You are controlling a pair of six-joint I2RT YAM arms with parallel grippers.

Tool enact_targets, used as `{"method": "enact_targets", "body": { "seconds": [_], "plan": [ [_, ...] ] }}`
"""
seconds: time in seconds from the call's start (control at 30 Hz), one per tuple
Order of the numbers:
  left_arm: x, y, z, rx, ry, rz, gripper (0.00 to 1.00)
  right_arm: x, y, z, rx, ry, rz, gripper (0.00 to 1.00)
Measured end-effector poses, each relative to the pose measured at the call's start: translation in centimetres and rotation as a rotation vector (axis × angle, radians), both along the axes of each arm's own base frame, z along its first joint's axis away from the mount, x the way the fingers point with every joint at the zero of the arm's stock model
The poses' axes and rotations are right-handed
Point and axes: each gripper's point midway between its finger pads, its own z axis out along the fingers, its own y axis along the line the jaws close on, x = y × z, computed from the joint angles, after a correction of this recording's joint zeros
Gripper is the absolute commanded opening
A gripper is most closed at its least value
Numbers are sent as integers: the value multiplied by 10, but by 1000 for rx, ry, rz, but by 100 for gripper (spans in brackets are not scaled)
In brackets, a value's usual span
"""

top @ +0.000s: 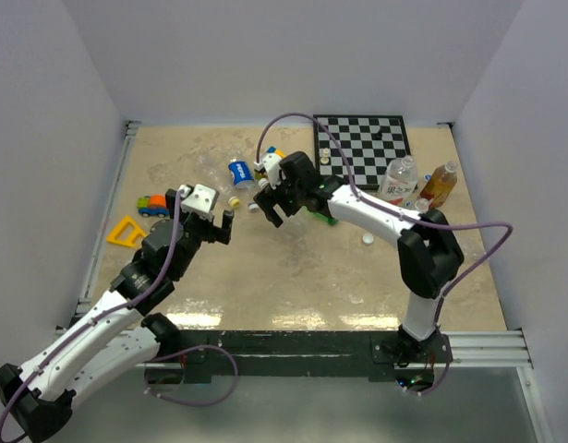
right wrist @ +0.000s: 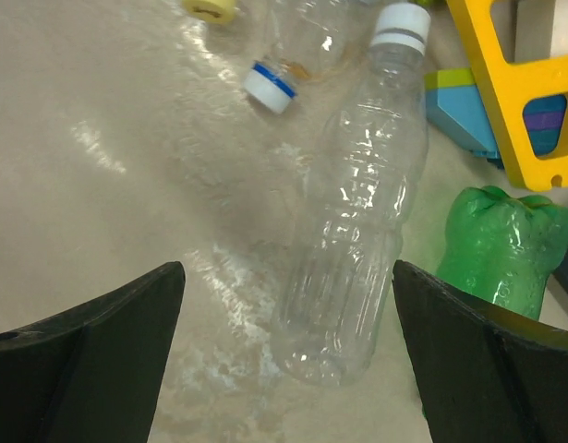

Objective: Unscrew the bottle caps
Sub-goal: Pick up the plastic bottle at the center of the board.

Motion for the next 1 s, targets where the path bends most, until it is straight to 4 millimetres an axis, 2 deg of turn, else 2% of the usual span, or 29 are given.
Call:
{"method": "enact_targets", "body": {
  "seconds": [0.1,0.3,0.63,0.8,1.0],
  "plan": [
    [2,3,2,-4,-9,19,100,13,-1,-23,-39,16,-91,98],
    [4,2,-3,10,4,26,100,30,-2,-49,-70,37,-196,94],
    [4,2,-3,12,4,23,100,32,-4,-96,-136,95,-232,84],
    [4,1,-3,11,4,20,100,32,-7,-104,-155,103,-242,70],
    [4,1,-2,10,4,17,100,32,-7,-99,-150,93,-239,41]
  ]
}}
